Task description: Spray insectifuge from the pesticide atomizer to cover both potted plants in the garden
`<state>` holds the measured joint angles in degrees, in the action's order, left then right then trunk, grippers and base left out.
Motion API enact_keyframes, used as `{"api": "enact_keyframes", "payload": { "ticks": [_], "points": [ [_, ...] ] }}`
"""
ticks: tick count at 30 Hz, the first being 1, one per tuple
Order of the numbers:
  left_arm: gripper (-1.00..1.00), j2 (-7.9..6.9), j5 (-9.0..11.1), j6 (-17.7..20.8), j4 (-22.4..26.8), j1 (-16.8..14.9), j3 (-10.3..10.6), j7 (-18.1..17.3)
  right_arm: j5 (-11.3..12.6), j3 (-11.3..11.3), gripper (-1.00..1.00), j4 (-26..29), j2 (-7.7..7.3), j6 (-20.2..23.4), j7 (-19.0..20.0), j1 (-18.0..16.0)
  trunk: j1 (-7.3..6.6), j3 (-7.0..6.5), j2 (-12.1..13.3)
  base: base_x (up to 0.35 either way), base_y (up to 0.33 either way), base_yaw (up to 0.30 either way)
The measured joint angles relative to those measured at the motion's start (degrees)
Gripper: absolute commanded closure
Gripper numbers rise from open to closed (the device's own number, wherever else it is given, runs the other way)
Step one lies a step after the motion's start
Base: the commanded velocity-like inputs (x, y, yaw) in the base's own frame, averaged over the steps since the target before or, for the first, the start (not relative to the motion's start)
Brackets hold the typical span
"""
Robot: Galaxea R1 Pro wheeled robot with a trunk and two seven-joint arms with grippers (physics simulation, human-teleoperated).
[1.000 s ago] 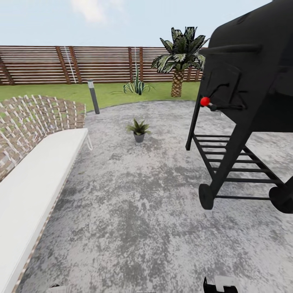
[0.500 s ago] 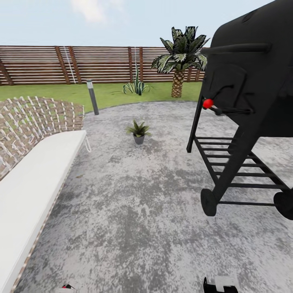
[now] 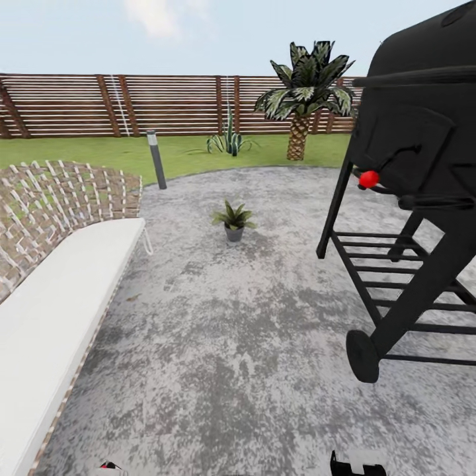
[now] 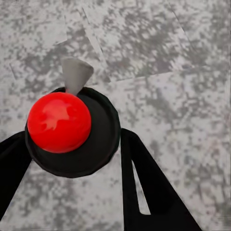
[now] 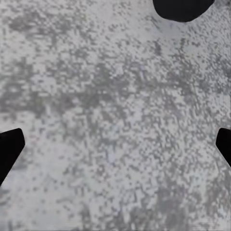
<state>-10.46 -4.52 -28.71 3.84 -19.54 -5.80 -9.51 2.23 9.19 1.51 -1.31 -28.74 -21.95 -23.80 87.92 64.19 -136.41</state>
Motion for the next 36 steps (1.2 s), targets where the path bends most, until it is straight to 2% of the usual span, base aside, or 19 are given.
{"api": "enact_keyframes", "payload": {
  "ticks": [11, 36],
  "points": [
    [1.00, 0.01, 0.0, 0.0, 0.0, 0.0, 0.0, 0.0, -0.2, 0.0, -1.00, 0.0, -0.26, 0.0, 0.0, 0.0, 0.00, 0.00, 0.0, 0.320, 0.076, 0.030],
    [1.00, 0.04, 0.0, 0.0, 0.0, 0.0, -0.1, 0.0, -0.1, 0.0, -1.00, 0.0, -0.19, 0.0, 0.0, 0.0, 0.00, 0.00, 0.0, 0.335, 0.002, 0.000]
  ]
}}
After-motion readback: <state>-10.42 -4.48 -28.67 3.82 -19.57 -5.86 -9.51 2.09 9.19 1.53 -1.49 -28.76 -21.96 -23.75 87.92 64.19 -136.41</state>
